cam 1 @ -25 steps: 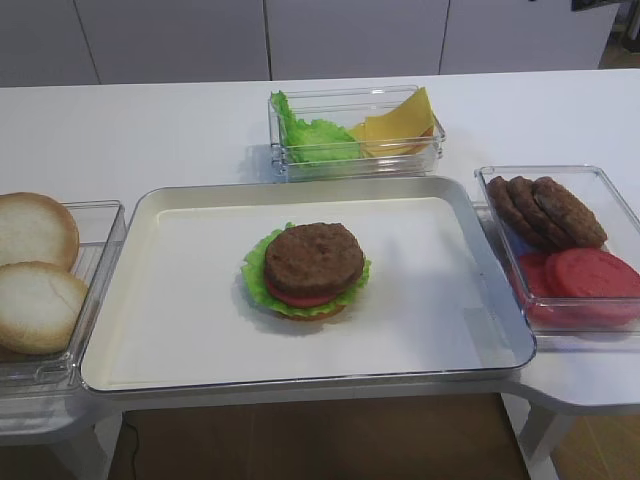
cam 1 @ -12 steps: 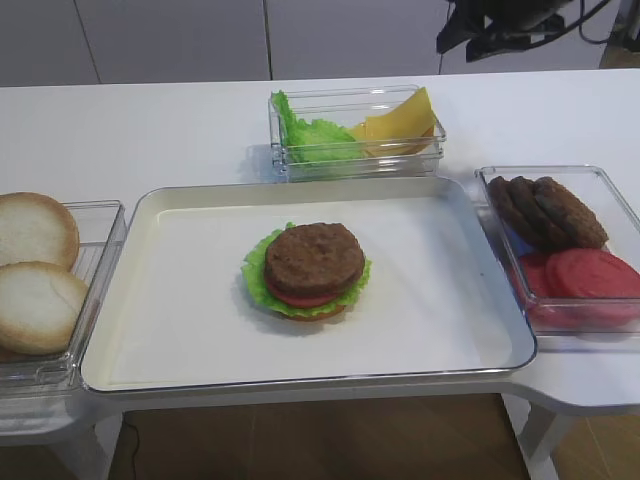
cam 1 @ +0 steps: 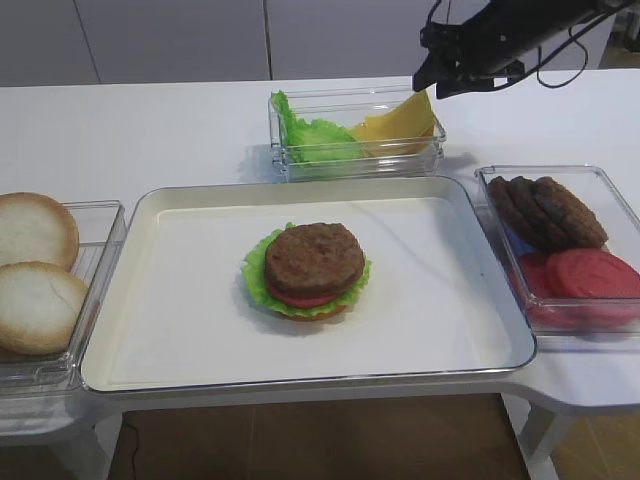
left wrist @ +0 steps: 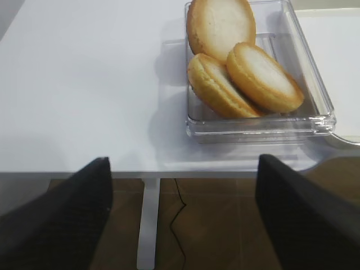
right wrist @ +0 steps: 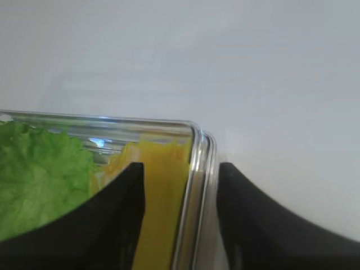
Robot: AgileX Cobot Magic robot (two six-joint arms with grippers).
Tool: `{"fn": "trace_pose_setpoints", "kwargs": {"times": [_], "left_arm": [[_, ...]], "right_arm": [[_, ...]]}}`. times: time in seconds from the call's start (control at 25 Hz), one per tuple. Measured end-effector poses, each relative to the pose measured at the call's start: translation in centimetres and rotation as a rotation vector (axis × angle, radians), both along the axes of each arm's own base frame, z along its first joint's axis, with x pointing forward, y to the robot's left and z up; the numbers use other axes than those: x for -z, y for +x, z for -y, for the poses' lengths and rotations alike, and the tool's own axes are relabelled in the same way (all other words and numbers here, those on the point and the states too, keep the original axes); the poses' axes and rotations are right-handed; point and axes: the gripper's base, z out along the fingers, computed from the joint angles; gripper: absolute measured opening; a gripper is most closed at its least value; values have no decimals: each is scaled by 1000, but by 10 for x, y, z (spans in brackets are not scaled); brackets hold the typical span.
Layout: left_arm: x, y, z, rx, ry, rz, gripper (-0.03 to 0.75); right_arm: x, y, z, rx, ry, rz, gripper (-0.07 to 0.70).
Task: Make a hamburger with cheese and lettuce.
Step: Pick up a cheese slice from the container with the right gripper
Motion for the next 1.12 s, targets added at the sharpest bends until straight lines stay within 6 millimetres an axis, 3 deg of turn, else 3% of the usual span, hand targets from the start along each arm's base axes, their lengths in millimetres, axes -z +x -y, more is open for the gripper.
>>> {"fn": "trace_pose_setpoints", "kwargs": {"times": [0.6,1.12], "left_arm": [[0,0,0,0,0,0,580],[0,0,0,-1,-2,0,580]], "right_arm": [[12,6,-1,18,24,-4,246],[12,6,-1,18,28,-4,118]]}}
